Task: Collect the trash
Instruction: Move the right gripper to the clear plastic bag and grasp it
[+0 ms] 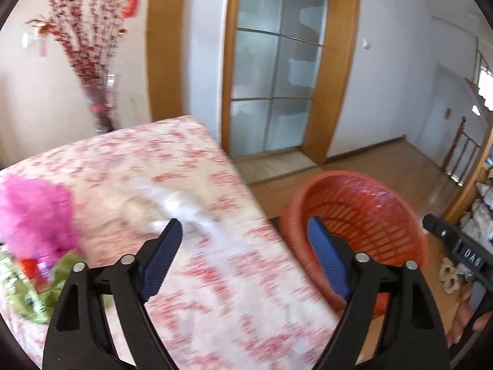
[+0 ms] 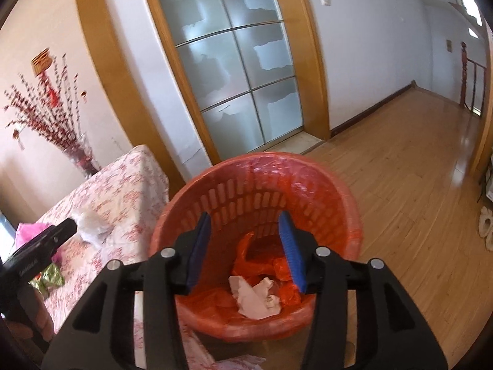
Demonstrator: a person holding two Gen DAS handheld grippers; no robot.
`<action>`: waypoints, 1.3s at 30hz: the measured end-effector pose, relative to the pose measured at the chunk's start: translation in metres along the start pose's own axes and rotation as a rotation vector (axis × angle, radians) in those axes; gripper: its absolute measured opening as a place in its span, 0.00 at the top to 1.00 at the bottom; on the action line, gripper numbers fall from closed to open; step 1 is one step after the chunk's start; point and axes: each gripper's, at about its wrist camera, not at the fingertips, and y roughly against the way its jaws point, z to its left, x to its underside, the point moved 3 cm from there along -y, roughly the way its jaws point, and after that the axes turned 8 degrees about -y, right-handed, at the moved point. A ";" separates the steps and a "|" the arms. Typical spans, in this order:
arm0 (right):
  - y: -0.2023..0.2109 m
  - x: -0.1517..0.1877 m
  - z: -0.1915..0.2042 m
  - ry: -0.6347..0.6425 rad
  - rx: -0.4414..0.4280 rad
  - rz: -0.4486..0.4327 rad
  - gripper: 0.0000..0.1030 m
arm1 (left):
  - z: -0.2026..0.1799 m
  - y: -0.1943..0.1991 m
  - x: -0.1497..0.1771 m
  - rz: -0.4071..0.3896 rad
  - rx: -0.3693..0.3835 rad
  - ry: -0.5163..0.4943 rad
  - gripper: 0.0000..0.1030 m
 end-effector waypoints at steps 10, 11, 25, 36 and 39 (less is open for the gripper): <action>-0.003 0.026 0.072 0.133 -0.056 0.051 0.41 | 0.060 0.036 0.036 -0.028 -0.157 0.035 0.09; -0.004 0.029 0.082 0.146 -0.070 0.056 0.41 | 0.068 0.040 0.041 -0.025 -0.167 0.047 0.09; -0.050 0.057 0.218 0.296 -0.233 0.178 0.56 | 0.160 0.080 0.089 -0.009 -0.272 0.203 0.09; -0.112 0.068 0.262 0.362 -0.156 0.255 0.63 | 0.190 0.087 0.112 0.023 -0.284 0.248 0.09; -0.120 0.072 0.256 0.359 -0.134 0.278 0.71 | 0.194 0.085 0.116 0.034 -0.277 0.255 0.09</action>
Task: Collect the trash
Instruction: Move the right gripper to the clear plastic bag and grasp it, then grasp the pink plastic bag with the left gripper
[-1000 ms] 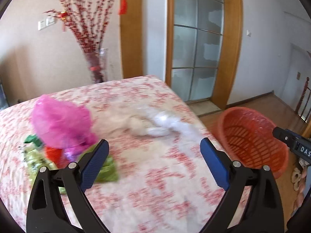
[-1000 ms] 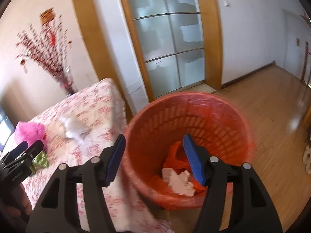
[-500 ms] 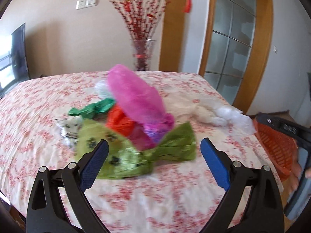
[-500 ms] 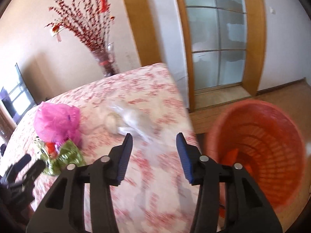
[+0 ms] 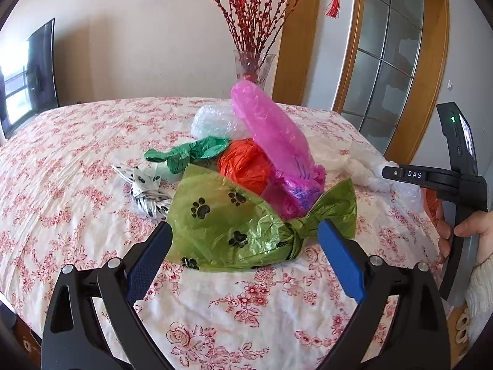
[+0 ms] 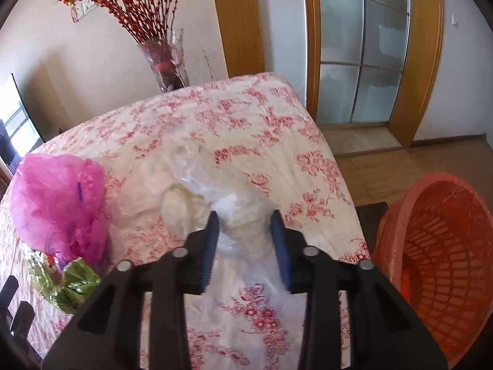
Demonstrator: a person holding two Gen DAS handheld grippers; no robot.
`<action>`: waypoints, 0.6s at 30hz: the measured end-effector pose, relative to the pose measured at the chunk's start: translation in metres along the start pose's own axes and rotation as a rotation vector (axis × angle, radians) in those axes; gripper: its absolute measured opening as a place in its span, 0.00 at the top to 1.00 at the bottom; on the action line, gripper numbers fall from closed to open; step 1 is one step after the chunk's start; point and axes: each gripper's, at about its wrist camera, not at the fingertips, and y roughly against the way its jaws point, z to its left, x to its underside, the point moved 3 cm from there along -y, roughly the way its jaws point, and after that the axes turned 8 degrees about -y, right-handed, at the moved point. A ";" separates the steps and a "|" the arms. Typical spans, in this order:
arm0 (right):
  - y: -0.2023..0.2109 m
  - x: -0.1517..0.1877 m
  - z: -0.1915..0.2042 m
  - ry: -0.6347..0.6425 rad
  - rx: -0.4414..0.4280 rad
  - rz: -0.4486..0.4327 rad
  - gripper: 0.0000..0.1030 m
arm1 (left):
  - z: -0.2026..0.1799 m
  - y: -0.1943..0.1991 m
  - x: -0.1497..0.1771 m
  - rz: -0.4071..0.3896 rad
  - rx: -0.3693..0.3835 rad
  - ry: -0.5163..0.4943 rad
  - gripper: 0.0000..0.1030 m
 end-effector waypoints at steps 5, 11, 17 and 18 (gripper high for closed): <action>-0.002 0.003 -0.004 -0.009 0.005 -0.002 0.85 | 0.001 -0.003 0.003 0.014 0.019 0.017 0.09; 0.020 0.002 -0.015 -0.044 -0.019 -0.054 0.88 | -0.004 0.000 -0.011 -0.008 0.036 0.019 0.09; 0.044 0.003 -0.028 -0.058 -0.035 -0.088 0.88 | -0.006 -0.005 -0.044 -0.044 0.044 0.046 0.10; 0.048 0.005 -0.030 -0.057 -0.035 -0.091 0.88 | -0.005 -0.007 -0.050 -0.045 0.040 0.050 0.13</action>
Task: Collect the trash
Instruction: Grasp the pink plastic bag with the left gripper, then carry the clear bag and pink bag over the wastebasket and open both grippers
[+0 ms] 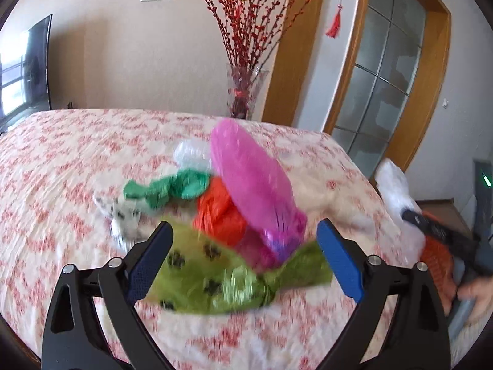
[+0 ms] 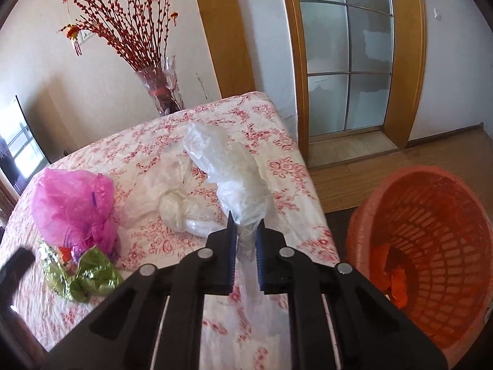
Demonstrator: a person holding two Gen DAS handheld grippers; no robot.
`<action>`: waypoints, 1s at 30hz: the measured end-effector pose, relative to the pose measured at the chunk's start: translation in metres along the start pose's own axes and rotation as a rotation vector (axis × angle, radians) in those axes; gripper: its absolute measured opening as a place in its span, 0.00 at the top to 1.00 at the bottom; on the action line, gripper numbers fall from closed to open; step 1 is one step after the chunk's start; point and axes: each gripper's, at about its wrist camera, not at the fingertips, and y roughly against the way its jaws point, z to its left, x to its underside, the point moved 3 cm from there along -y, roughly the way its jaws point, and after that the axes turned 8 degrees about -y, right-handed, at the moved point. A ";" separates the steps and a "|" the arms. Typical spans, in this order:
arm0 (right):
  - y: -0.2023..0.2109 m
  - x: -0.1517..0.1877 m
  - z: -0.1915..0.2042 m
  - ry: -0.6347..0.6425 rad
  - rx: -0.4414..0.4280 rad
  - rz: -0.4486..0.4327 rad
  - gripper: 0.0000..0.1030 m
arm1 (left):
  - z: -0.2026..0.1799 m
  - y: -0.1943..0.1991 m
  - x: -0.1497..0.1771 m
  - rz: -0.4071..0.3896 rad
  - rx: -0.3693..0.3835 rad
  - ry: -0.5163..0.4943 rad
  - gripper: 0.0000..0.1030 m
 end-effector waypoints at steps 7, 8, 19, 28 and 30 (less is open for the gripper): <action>0.015 0.010 -0.010 0.004 -0.001 -0.002 0.88 | 0.011 -0.034 -0.017 0.074 0.010 0.076 0.30; 0.016 0.011 -0.011 0.004 0.000 -0.001 0.88 | 0.012 -0.039 -0.017 0.089 0.017 0.083 0.33; 0.029 0.015 -0.016 0.007 0.006 -0.012 0.88 | 0.000 -0.043 -0.030 0.088 0.074 0.048 0.94; 0.054 0.009 -0.017 0.008 -0.015 -0.056 0.88 | -0.025 -0.013 -0.065 -0.009 0.099 -0.006 0.97; 0.060 0.008 -0.018 0.008 -0.019 -0.066 0.88 | -0.031 -0.008 -0.072 -0.026 0.107 -0.016 0.97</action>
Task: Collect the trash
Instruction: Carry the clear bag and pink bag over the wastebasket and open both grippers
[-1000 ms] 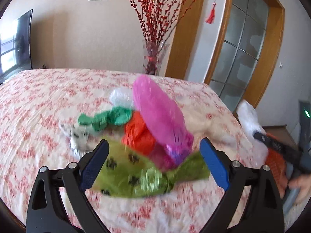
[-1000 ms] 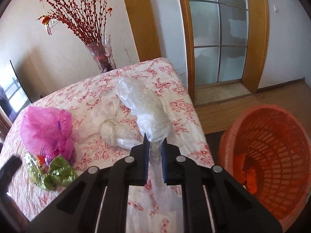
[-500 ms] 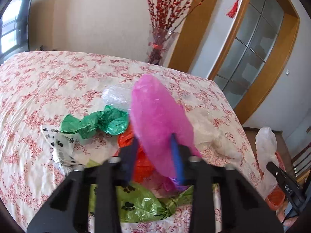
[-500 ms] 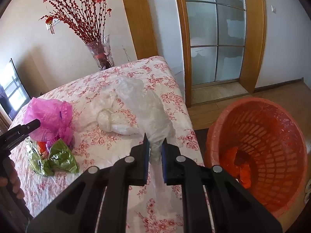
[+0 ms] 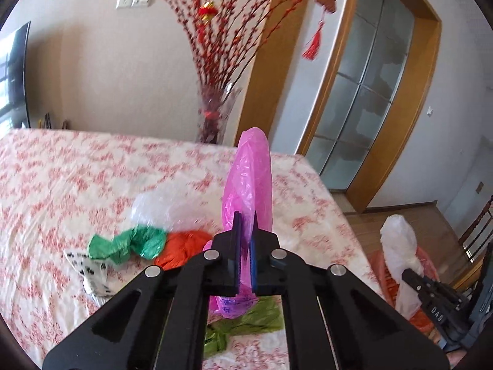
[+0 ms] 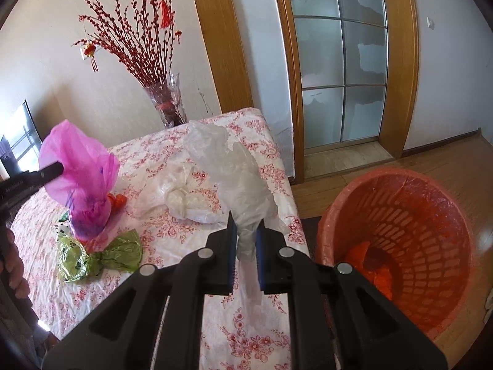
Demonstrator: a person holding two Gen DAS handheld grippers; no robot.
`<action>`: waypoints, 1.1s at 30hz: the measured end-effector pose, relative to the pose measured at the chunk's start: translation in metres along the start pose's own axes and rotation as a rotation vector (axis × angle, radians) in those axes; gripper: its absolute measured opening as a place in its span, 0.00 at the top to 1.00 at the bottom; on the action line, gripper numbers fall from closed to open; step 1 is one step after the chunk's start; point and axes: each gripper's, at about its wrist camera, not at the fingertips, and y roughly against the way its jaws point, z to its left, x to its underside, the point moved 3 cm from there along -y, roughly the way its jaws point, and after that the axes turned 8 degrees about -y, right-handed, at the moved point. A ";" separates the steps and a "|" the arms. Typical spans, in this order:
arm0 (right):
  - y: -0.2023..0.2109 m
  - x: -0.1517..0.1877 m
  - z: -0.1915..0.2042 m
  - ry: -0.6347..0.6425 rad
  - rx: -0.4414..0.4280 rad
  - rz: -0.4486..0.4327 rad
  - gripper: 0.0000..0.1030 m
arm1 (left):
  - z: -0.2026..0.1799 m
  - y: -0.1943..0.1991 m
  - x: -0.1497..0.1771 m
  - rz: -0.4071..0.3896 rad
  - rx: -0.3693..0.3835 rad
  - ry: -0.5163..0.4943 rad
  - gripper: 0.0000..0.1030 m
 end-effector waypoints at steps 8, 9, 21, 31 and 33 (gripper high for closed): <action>0.028 -0.010 -0.022 -0.029 0.011 -0.054 0.88 | -0.050 0.013 -0.018 -0.045 0.085 -0.049 0.97; 0.031 -0.011 -0.025 -0.034 0.014 -0.059 0.88 | -0.059 0.013 -0.019 -0.046 0.102 -0.056 0.97; 0.065 -0.021 -0.088 -0.118 0.091 -0.126 0.88 | -0.162 -0.002 -0.016 -0.026 0.275 -0.138 0.97; 0.075 -0.024 -0.153 -0.210 0.155 -0.150 0.88 | -0.240 -0.024 0.001 0.028 0.407 -0.193 0.97; 0.075 -0.023 -0.166 -0.231 0.165 -0.150 0.88 | -0.255 -0.030 0.005 0.041 0.433 -0.202 0.97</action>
